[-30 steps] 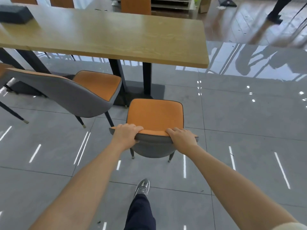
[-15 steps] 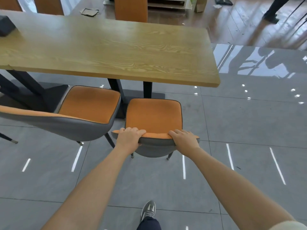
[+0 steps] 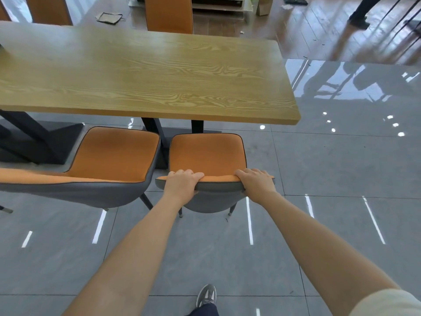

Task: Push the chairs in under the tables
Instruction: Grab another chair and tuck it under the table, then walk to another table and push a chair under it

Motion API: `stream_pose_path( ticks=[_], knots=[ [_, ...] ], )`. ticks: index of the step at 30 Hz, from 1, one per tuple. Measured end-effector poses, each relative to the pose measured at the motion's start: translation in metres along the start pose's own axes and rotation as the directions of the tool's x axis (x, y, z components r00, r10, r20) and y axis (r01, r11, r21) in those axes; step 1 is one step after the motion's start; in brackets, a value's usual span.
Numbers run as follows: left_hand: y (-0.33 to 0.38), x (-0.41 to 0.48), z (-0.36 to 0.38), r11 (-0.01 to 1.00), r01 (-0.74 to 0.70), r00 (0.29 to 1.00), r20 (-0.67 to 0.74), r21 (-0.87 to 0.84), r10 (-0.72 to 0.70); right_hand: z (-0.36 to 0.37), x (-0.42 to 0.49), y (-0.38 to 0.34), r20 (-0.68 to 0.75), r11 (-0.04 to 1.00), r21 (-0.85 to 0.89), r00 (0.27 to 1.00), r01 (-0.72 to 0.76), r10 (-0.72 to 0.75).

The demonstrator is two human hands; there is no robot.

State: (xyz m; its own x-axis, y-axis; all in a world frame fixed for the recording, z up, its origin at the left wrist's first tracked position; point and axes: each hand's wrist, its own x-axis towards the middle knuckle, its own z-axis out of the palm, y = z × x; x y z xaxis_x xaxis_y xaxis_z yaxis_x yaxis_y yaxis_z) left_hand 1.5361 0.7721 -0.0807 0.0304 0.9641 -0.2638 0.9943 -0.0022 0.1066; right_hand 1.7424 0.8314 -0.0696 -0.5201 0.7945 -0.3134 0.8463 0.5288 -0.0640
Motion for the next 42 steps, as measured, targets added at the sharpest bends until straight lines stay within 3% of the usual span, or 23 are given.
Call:
stream_pose_path(
  ticks=[8, 13, 16, 20, 26, 34, 42],
  knots=[
    [0.006, -0.006, -0.004, 1.000, -0.017, 0.984, 0.178, -0.019, 0.020, -0.003, -0.013, -0.004, 0.151, 0.998, 0.050, 0.988, -0.026, 0.018],
    [0.015, -0.001, -0.027, 0.997, 0.045, 0.909, 0.417, -0.060, -0.016, -0.021, -0.023, 0.006, 0.245, 0.983, 0.183, 0.969, -0.023, -0.023],
    [0.033, 0.009, -0.047, 0.995, 0.060, 0.875, 0.485, -0.078, -0.015, -0.035, -0.027, 0.028, 0.302, 0.967, 0.246, 0.953, -0.062, -0.016],
    [0.073, 0.033, -0.077, 0.990, 0.052, 0.922, 0.387, -0.133, 0.003, -0.058, -0.030, 0.075, 0.340, 0.961, 0.265, 0.940, -0.083, -0.013],
    [0.153, 0.093, -0.116, 0.988, 0.064, 0.976, 0.216, -0.139, -0.033, -0.098, -0.030, 0.179, 0.253, 0.959, 0.274, 0.968, -0.067, -0.005],
    [0.260, 0.166, -0.138, 0.965, 0.154, 0.981, 0.146, -0.210, -0.125, -0.137, -0.013, 0.313, 0.132, 0.963, 0.268, 0.991, -0.001, -0.036],
    [0.303, 0.281, -0.156, 0.962, 0.173, 0.981, 0.128, -0.212, -0.148, -0.164, 0.071, 0.409, 0.100, 0.962, 0.266, 0.991, 0.055, -0.085]
  ],
)
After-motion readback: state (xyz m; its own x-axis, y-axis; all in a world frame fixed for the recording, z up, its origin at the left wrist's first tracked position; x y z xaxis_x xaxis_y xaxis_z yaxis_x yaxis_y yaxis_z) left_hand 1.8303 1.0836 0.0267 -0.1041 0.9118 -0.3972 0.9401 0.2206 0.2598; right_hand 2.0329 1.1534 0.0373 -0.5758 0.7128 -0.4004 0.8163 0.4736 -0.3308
